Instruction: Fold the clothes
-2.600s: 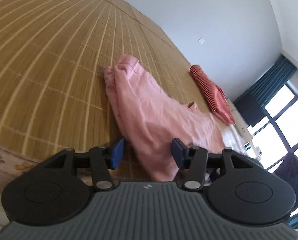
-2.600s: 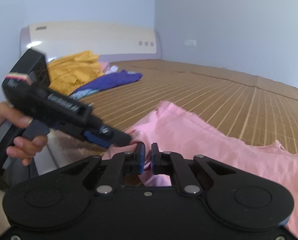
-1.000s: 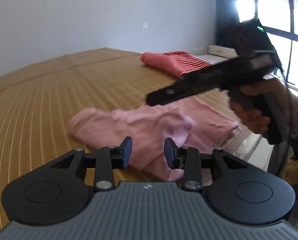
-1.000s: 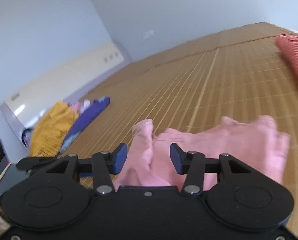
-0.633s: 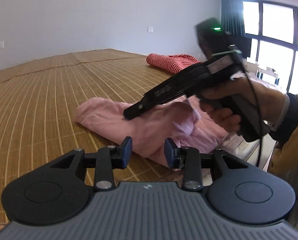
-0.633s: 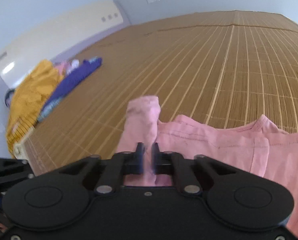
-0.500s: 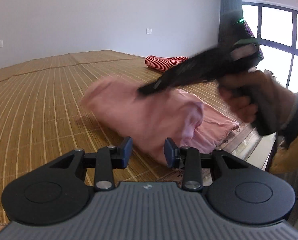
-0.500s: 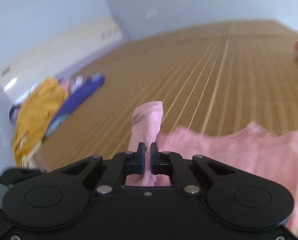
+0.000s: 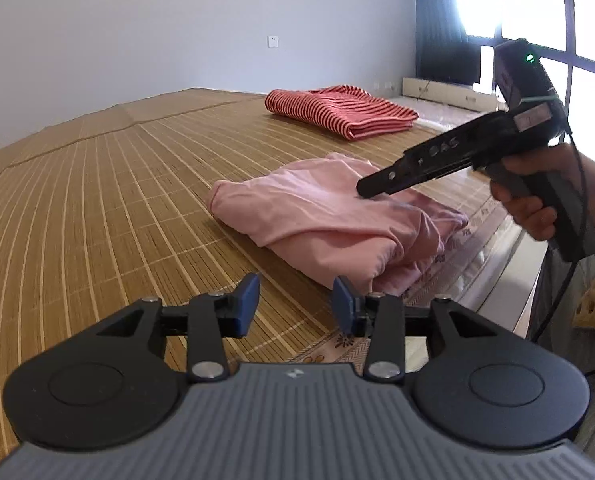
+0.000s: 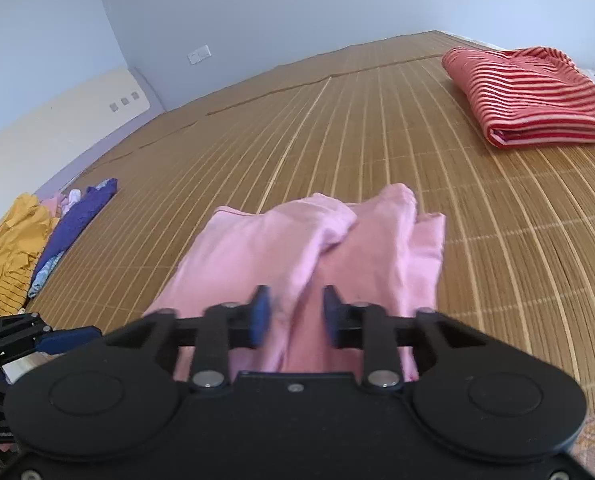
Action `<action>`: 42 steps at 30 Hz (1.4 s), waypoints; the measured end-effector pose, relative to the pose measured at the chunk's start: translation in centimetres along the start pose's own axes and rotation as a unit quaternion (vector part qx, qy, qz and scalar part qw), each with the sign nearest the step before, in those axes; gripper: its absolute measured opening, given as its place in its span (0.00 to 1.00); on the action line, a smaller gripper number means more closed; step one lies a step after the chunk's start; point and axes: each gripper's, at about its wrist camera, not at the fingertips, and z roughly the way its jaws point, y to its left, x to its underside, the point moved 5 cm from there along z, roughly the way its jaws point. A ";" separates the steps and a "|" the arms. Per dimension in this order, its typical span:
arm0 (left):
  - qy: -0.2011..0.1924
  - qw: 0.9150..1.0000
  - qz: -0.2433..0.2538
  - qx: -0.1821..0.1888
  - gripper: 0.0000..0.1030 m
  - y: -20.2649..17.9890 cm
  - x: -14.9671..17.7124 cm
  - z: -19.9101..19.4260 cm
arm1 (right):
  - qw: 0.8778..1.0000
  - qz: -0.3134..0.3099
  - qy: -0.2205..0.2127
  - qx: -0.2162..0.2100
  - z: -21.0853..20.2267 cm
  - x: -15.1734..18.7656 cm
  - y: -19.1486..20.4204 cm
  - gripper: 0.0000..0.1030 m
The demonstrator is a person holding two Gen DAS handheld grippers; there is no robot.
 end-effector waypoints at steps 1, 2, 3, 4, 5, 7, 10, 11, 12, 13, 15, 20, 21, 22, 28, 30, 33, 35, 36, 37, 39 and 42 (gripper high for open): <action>-0.001 1.000 -0.001 0.001 0.45 -0.1 -0.2 0.3 | 1.000 0.006 -0.002 -0.004 -0.1 0.1 -0.1 0.40; -0.001 1.000 -0.002 0.002 0.45 -0.1 -0.4 0.7 | 1.000 0.015 -0.001 -0.015 -0.1 0.2 -0.1 0.41; -0.002 1.000 -0.004 0.003 0.45 -0.1 -0.5 1.1 | 0.999 0.023 -0.001 -0.026 -0.1 0.2 -0.2 0.41; 0.000 1.000 -0.003 0.004 0.45 0.0 -0.5 1.3 | 0.999 0.031 0.000 -0.036 0.0 0.3 -0.2 0.41; 0.002 1.000 -0.001 0.004 0.45 -0.2 -0.5 1.4 | 0.998 0.035 0.003 -0.045 0.2 0.3 -0.1 0.41; 0.006 1.000 0.002 0.011 0.45 -0.7 -0.3 1.0 | 0.998 0.033 0.013 -0.057 0.9 0.4 0.2 0.41; 0.009 1.000 0.004 0.017 0.45 -1.1 -0.2 1.6 | 0.998 0.028 0.022 -0.054 1.9 0.5 1.4 0.39; 0.011 1.000 0.004 0.018 0.45 -1.2 -0.2 1.7 | 0.998 0.021 0.021 -0.060 1.9 0.7 2.1 0.38; 0.013 1.000 0.004 0.019 0.45 -1.1 -0.2 1.8 | 0.998 0.010 0.020 -0.062 1.7 0.9 2.6 0.38; 0.014 1.000 0.004 0.019 0.45 -1.1 -0.2 1.9 | 0.998 -0.004 0.018 -0.056 1.6 1.0 3.2 0.39; 0.016 1.000 0.001 0.020 0.45 -1.0 -0.1 2.1 | 0.999 -0.023 0.016 -0.044 1.8 1.0 4.0 0.40; 0.025 0.999 0.002 0.025 0.45 -1.0 0.3 2.6 | 0.998 0.048 0.014 -0.048 2.6 1.0 1.7 0.40; 0.025 0.999 0.001 0.027 0.45 -1.0 0.4 2.7 | 0.996 0.066 0.012 -0.054 2.7 1.0 1.1 0.40; 0.025 0.999 0.000 0.028 0.45 -1.0 0.4 2.8 | 0.995 0.082 0.013 -0.060 2.9 1.0 0.5 0.34; 0.031 0.999 -0.001 0.026 0.45 -0.9 0.7 2.9 | 0.991 0.090 0.009 -0.103 3.2 0.9 1.1 0.07; 0.034 0.999 0.002 0.027 0.45 -0.9 0.7 2.8 | 0.991 0.080 -0.008 -0.111 1.9 0.0 1.5 0.07; 0.036 0.999 0.009 0.030 0.45 -1.2 0.7 2.6 | 0.990 0.069 -0.041 -0.118 -0.8 -2.2 1.8 0.06; 0.035 0.999 0.014 0.033 0.45 -1.4 0.6 2.6 | 0.991 0.047 -0.061 -0.105 -2.6 -3.7 1.9 0.06; 0.034 0.999 0.014 0.035 0.45 -1.5 0.6 2.6 | 0.992 0.036 -0.068 -0.096 -3.4 -4.3 1.8 0.06; 0.035 0.999 0.015 0.037 0.45 -1.6 0.6 2.6 | 0.993 0.026 -0.075 -0.084 -4.2 -4.7 1.7 0.06; 0.036 0.998 0.016 0.039 0.45 -1.8 0.6 2.7 | 0.995 0.013 -0.080 -0.053 -5.1 -5.0 0.9 0.06; 0.039 0.998 0.023 0.042 0.45 -2.2 0.5 2.7 | 0.998 0.025 -0.054 -0.006 -4.1 -4.1 -0.9 0.07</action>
